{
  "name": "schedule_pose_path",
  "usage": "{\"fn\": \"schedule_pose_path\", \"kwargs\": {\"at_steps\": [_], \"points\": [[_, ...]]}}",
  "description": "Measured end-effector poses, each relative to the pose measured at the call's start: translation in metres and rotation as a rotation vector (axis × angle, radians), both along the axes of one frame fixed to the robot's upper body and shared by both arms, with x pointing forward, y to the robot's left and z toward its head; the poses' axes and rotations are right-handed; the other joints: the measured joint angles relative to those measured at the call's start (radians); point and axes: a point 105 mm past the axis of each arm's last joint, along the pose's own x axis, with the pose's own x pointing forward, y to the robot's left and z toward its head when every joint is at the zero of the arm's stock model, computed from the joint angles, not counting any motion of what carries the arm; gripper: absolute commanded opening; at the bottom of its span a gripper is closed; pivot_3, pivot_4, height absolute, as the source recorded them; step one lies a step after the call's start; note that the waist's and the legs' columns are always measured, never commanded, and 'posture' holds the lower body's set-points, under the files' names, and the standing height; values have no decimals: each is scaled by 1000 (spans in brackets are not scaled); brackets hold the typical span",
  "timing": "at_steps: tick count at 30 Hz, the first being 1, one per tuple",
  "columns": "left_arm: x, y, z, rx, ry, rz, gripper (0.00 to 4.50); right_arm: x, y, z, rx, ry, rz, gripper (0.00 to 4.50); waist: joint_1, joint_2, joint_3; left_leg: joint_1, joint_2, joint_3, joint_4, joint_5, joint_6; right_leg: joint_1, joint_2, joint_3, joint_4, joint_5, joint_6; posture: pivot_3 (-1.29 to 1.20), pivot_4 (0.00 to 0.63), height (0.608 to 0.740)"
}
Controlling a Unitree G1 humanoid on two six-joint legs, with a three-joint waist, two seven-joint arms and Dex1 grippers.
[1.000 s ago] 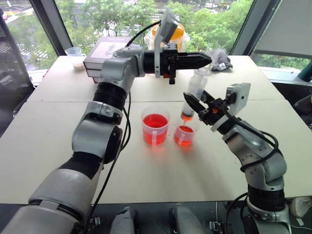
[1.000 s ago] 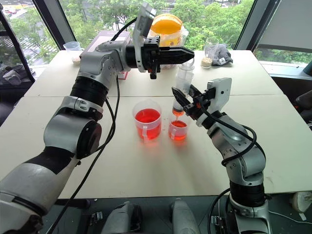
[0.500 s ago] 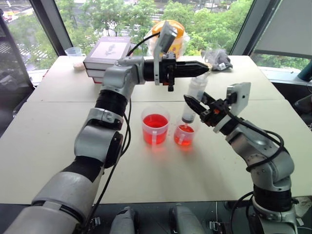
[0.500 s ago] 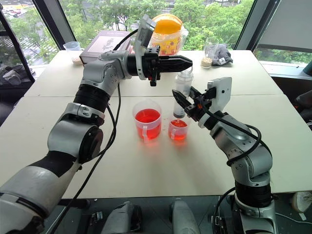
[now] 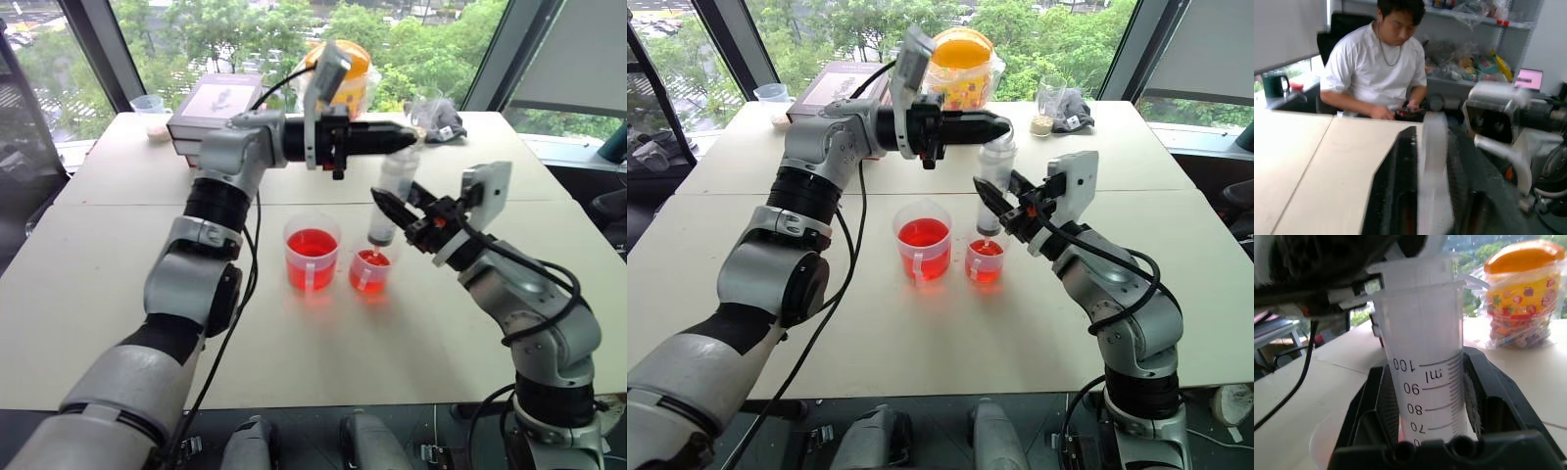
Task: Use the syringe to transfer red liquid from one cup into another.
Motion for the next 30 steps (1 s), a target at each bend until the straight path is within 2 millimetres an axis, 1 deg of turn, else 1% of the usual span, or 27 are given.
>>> {"fn": "schedule_pose_path", "kwargs": {"at_steps": [4,5,6,9,12,14,16,18,20,21,22,24,25,26,27,28,30], "points": [[7,11,4,-27,16,47,4244,-5,2,6,5,-27,5,1418,2,0,0,0,0,0,0,0,0,0,0,0,0,0,0,0,150,740],[10,16,6,-42,21,68,4440,-5,3,6,5,-28,8,1418,1,0,0,0,0,0,0,0,0,0,0,0,0,0,0,0,150,740],[14,23,9,-57,22,96,4440,-6,4,6,9,-28,12,1418,0,0,0,0,0,0,0,0,0,0,0,0,0,0,0,0,150,740],[17,43,19,-92,2,131,4440,-6,4,3,11,-21,13,1418,0,0,0,0,0,0,0,0,0,0,0,0,0,0,0,0,150,740],[16,60,21,-87,-29,153,4440,-6,4,3,12,-18,14,1418,1,0,0,0,0,1,0,0,0,0,0,0,0,0,0,0,150,740],[15,69,13,-76,-39,163,4440,-6,4,3,16,-16,18,1418,1,0,0,0,0,1,0,0,0,0,-1,0,0,0,0,0,150,740],[17,79,-3,-54,-17,188,4440,-5,4,5,23,-1,23,1418,1,0,0,0,0,1,1,0,0,0,-1,0,1,0,0,0,150,740],[18,85,-16,-33,5,205,4440,-2,2,16,7,6,26,1418,1,0,0,0,0,1,1,0,0,0,-1,0,1,0,0,0,150,740],[17,89,-21,3,-7,218,4440,4,-2,33,18,30,16,1418,1,0,0,0,0,1,1,0,0,0,-1,0,2,0,0,0,150,740],[15,90,-21,17,-22,223,4440,11,-8,44,30,58,-2,1418,1,0,0,0,0,1,1,0,0,0,-2,0,2,0,0,0,150,740],[13,91,-21,26,-39,222,4440,19,-18,60,37,99,-38,1418,1,1,0,0,1,2,1,0,0,-1,-2,1,2,0,-1,0,150,740],[9,93,-23,43,-60,220,4440,27,-50,92,68,154,-141,1418,5,1,0,1,1,2,1,0,0,-1,-2,0,2,0,-1,0,150,740],[8,96,-26,51,-66,226,4440,28,-62,100,58,192,-180,1418,8,1,0,1,1,3,-1,0,0,-1,-2,0,1,0,-2,0,150,740],[7,100,-31,61,-61,237,4440,30,-78,99,36,276,-227,1418,10,0,-1,1,2,3,-2,0,0,-1,-2,-1,0,-1,-3,0,150,740],[6,101,-34,66,-51,237,4440,31,-86,95,23,327,-249,1418,11,0,-1,1,2,2,-3,0,0,-1,-2,0,-1,-1,-3,0,150,740],[5,100,-39,73,-38,235,4440,34,-94,82,-7,424,-273,1418,11,0,-1,0,1,3,-3,0,0,-2,-2,0,-1,-1,-2,0,150,740],[-1,97,-47,90,-23,217,4440,39,-108,50,-62,618,-316,1418,9,0,-1,-1,1,3,-3,0,1,-2,-2,1,-2,0,-2,0,150,740]]}}
